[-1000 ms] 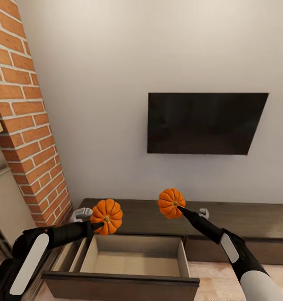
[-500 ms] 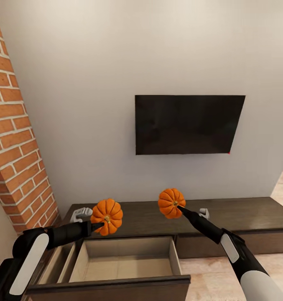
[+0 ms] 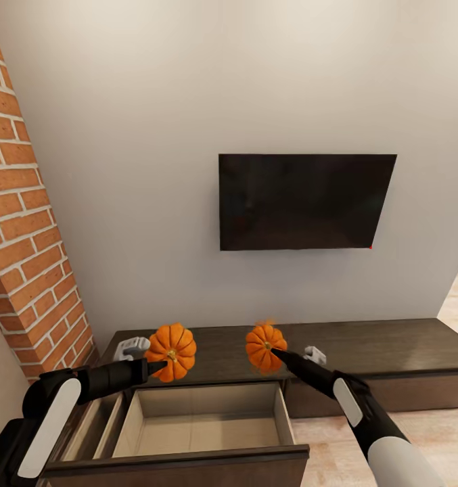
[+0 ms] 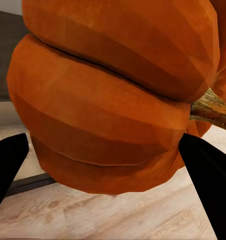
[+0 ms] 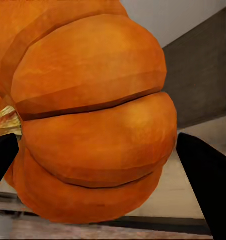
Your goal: Place each of the two pumpkins and all three candles from the living room inside a cabinet in the living room (use any cabinet), then make sure every cabinet is closed, and position the cauldron so it is next to a table in the living room.
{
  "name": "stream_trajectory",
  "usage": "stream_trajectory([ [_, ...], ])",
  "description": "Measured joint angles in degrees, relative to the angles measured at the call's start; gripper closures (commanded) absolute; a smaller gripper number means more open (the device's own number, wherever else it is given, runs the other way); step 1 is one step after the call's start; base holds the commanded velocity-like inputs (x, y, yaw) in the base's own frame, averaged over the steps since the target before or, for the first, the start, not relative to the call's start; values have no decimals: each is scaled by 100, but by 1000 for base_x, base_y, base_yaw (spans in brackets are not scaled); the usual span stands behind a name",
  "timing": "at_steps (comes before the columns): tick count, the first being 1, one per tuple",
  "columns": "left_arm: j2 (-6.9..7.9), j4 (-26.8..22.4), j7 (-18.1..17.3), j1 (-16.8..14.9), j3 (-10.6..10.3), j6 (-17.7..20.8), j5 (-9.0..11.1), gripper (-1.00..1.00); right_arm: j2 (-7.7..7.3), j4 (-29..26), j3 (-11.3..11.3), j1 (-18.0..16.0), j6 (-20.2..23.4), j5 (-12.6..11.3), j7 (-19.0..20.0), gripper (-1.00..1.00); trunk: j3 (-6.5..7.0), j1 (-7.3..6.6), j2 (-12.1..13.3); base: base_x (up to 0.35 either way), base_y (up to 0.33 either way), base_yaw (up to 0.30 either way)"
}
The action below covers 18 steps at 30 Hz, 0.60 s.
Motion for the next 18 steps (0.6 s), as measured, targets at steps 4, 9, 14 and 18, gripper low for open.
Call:
stream_trajectory([
  [4, -6, 17, 171, 9, 1, -164, -7, 100, 26, -17, 442, -2, 5, -44, -854, 100, 1, 0, 0, 0, 0, 0],
  [9, -10, 581, 300, 23, -67, -717, -127, 100, 96, -40, 789, -4, -44, -102, -1401, 100, 0, 0, 0, 0, 0, 0],
  [14, -17, 993, 649, 21, -672, -1183, -51, 100, 199, -16, 992, -3, -56, 78, -1512, 100, 0, 0, 0, 0, 0, 0],
  [18, -20, 1488, 907, 18, -948, -1747, -83, 100, 313, 13, 1112, -3, -73, 198, -1926, 100, 0, 0, 0, 0, 0, 0],
])
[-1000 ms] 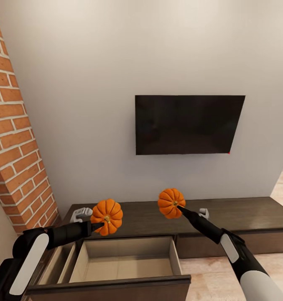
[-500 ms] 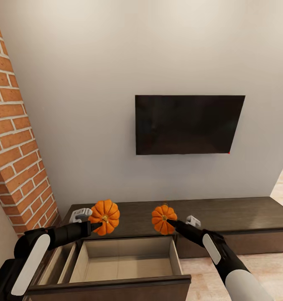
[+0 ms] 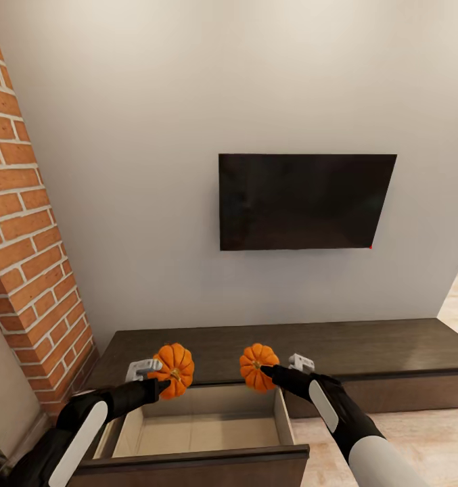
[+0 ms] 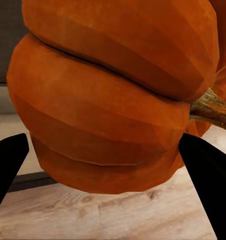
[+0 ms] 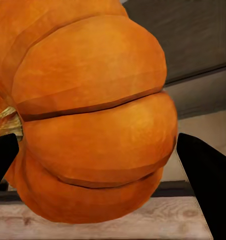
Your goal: Place each of the two pumpkins and all three candles from the living room inside a cabinet in the living room (use any cabinet), then make sure every cabinet is closed, and position the cauldron so it is next to a table in the living room.
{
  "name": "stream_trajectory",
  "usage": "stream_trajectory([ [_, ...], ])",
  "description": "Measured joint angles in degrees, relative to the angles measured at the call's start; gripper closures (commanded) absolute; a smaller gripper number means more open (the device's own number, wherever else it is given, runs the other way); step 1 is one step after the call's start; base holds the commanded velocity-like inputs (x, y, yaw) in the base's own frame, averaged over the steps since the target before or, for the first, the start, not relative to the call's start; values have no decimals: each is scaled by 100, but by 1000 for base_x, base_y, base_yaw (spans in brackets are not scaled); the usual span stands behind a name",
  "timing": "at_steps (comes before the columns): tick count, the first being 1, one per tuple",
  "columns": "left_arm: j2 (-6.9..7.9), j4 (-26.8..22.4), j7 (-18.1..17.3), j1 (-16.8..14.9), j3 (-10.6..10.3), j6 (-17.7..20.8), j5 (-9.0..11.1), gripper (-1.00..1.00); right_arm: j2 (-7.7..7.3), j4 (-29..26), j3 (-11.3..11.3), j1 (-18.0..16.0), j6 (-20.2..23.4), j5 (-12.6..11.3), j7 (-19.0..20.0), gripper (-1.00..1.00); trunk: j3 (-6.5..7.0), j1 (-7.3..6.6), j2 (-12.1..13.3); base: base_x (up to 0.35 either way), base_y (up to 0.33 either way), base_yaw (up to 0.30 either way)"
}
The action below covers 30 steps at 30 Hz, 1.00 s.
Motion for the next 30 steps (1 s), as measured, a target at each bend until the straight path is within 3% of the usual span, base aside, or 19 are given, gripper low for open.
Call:
stream_trajectory([
  [3, -1, 238, 36, -10, -136, -299, 17, 100, 34, 6, 21, -2, -252, 9, -80, 100, 1, 0, -1, 0, 0, 0],
  [4, -5, 454, 52, -15, -191, -508, 40, 100, 62, 219, 50, 5, -728, 50, -123, 100, 0, 0, 0, 0, 0, 0],
  [5, -8, 557, 52, -20, -193, -603, -53, 100, 68, 291, 79, 8, -821, 45, -130, 100, 0, 0, 0, 0, 0, 0],
  [9, -18, 752, 52, -24, -206, -765, -6, 100, 70, 412, 97, 8, -950, 43, -140, 100, 1, 0, -1, 0, 0, 0],
  [11, -23, 789, 52, -25, -202, -793, -133, 100, 68, 430, 98, 8, -972, 41, -143, 100, 1, 0, -1, 0, 0, 0],
  [14, -37, 987, 52, -24, -194, -924, -543, 100, 61, 443, 93, 21, -1047, 45, -138, 100, 0, 0, 0, 0, 0, 0],
  [20, -148, 1185, 47, -25, -200, -1099, -709, 100, 64, 459, 119, 83, -1183, 40, -129, 100, 0, 0, -1, 0, 0, 0],
  [25, -199, 1394, 40, -30, -242, -1160, -719, 100, 73, 703, 404, 95, -1200, 43, -173, 100, 0, 0, 0, 0, 0, 0],
  [27, -242, 1509, 39, -29, -365, -1191, -705, 100, 80, 813, 592, 97, -1206, 43, -250, 100, -1, 0, 0, 0, 0, 0],
  [30, -279, 1675, 40, -33, -463, -1323, -733, 100, 84, 888, 693, 96, -1212, 35, -322, 100, 1, 0, 0, 0, 0, 0],
])
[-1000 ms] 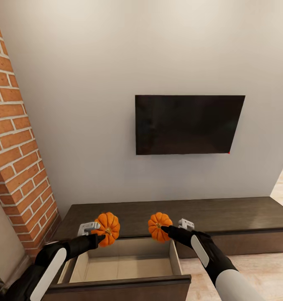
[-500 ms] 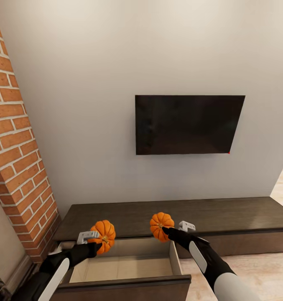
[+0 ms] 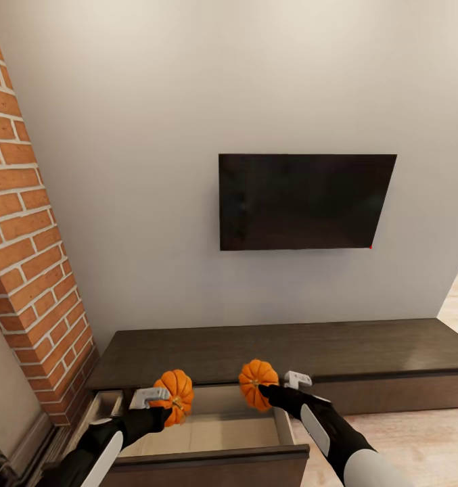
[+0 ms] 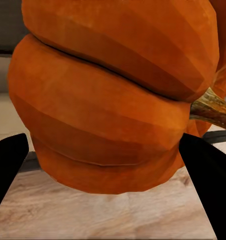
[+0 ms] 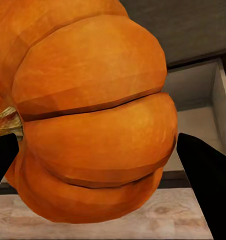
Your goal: Place each of the two pumpkins and all three candles from the living room inside a cabinet in the living room (use any cabinet), then make sure every cabinet is closed, and position the cauldron so it is next to a table in the living room.
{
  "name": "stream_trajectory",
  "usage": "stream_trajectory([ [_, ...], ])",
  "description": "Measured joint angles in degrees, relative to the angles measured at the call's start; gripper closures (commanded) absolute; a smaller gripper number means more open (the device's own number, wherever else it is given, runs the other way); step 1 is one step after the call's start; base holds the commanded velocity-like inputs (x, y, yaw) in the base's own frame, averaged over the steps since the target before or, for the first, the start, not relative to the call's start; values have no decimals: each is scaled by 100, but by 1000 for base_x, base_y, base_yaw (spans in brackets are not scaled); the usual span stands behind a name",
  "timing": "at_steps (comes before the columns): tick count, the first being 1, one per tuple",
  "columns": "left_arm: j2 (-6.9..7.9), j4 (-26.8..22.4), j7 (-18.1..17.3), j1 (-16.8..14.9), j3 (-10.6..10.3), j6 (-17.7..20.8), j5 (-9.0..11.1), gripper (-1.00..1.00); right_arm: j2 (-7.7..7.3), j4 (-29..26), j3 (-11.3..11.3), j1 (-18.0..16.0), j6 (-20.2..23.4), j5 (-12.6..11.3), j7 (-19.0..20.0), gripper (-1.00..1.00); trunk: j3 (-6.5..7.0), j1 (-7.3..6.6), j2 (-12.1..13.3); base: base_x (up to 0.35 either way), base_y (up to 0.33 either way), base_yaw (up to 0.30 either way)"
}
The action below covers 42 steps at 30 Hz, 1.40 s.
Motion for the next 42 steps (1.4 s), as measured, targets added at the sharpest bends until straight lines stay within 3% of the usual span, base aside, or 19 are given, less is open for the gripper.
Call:
stream_trajectory([
  [7, -91, 229, 5, -1, -115, -117, -20, 100, 95, 245, 64, 1, -1, -1, -34, 100, 0, 0, 0, 0, 0, 0],
  [10, -157, 294, 5, -1, -119, -138, -268, 100, 129, 326, 76, 0, -5, 0, -39, 100, 0, 0, 0, 0, 0, 0],
  [14, -459, 638, -1, -44, -127, -296, -722, 100, 147, 361, 88, 0, -9, -1, -42, 100, 0, 0, 0, 0, 0, 0],
  [17, -544, 838, 9, -101, -116, -455, -894, 100, 153, 370, 86, -1, -89, 13, -161, 100, 0, 0, 0, 0, 0, 0],
  [24, -566, 1146, 32, -120, -110, -1002, -929, 100, 242, 482, 105, 0, -208, -1, -379, 100, 0, 0, 0, 0, 0, 0],
  [42, -559, 1198, 46, -116, -99, -1233, -924, 100, 248, 501, 106, 0, -215, 6, -385, 100, 0, -1, -1, 51, 29, 0],
])
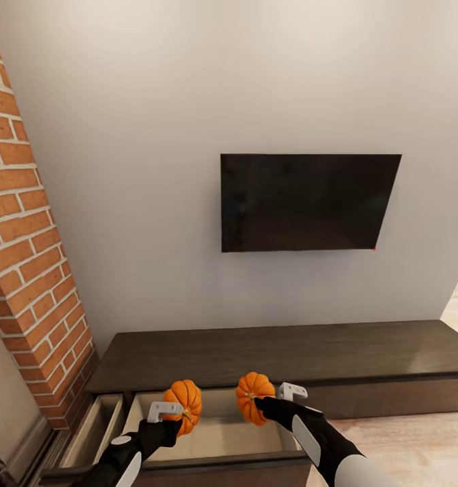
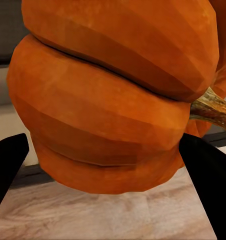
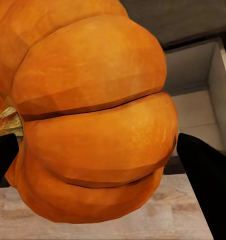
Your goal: Place each of the two pumpkins and all three candles from the living room inside a cabinet in the living room (use any cabinet), then make sure every cabinet is closed, and position the cauldron so it is next to a table in the living room.
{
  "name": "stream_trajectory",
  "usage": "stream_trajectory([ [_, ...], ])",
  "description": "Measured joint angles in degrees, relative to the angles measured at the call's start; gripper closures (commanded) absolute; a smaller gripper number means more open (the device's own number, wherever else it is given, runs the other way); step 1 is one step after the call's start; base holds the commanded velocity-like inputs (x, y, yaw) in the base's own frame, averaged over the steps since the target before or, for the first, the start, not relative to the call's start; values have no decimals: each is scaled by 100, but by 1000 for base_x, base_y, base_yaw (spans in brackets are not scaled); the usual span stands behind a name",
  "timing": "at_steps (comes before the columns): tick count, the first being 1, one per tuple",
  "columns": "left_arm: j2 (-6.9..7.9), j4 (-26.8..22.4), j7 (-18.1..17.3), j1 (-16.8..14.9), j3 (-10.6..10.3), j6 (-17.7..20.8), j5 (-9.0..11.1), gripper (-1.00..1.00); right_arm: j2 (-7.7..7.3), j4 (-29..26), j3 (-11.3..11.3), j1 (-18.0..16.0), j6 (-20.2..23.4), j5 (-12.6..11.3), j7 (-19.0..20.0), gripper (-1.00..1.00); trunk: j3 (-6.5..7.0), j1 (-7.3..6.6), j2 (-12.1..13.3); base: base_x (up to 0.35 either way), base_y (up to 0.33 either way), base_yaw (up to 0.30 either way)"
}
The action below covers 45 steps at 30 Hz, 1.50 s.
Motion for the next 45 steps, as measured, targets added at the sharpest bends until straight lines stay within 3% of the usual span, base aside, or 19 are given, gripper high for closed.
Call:
stream_trajectory([
  [11, 0, 10, -3, -1, -6, -4, -2, 100, 0, 1, 0, 0, -476, -7, 33, 100, 4, 1, 0, 84, 54, -20],
  [45, 0, 9, -8, 0, -6, -3, -8, 100, 1, 9, 6, 0, -497, -6, 51, 100, 35, 1, 0, 71, 28, -34],
])
